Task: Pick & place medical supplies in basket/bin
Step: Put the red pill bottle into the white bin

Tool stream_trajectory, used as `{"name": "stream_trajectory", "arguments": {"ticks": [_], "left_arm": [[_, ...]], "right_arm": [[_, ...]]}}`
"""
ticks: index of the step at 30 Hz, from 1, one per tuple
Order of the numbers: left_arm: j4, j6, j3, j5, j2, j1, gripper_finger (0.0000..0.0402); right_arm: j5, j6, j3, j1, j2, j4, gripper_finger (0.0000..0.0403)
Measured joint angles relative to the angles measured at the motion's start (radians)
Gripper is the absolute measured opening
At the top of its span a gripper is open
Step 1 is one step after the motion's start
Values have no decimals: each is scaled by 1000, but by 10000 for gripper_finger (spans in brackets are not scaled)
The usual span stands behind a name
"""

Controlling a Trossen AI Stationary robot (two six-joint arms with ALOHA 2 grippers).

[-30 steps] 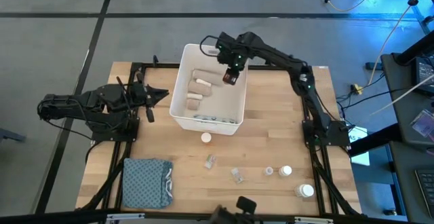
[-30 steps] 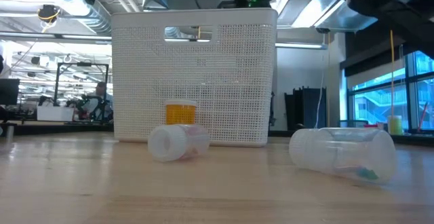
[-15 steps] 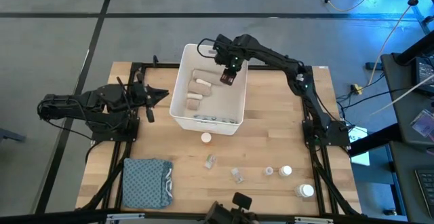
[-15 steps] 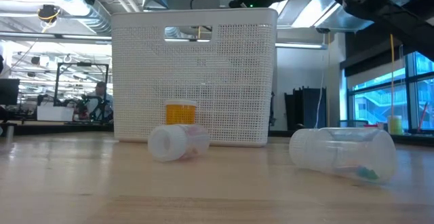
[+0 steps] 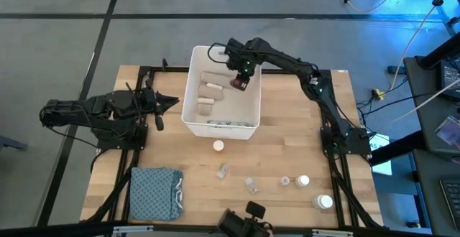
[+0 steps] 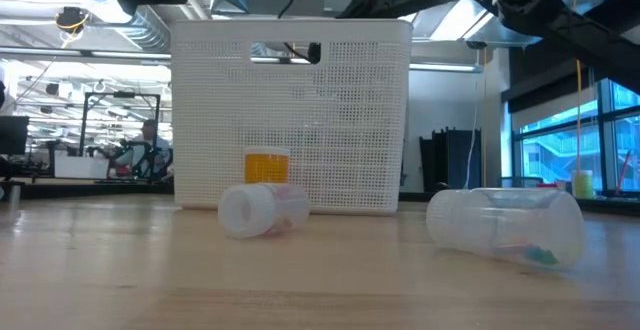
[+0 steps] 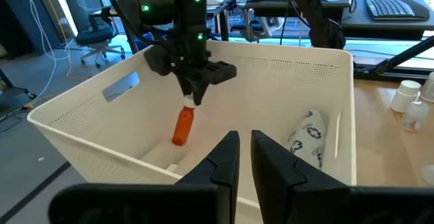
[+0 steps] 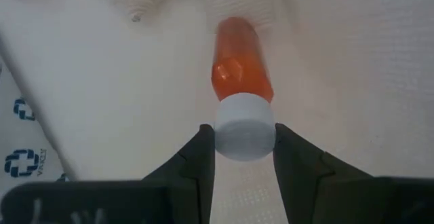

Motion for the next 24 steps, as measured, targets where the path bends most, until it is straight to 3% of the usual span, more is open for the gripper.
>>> {"name": "stream_trajectory", "arguments": {"ticks": [10,17,24], "left_arm": [[-1,0,0,0,0,0,31],[-1,-3,-1,-1,0,0,31],[0,-13,-1,0,0,0,31]], "right_arm": [[8,2,51,-1,-4,-103,115],[161,-81,48,-2,-4,-231,115],[168,-172,50,-9,-4,-192,114]]}}
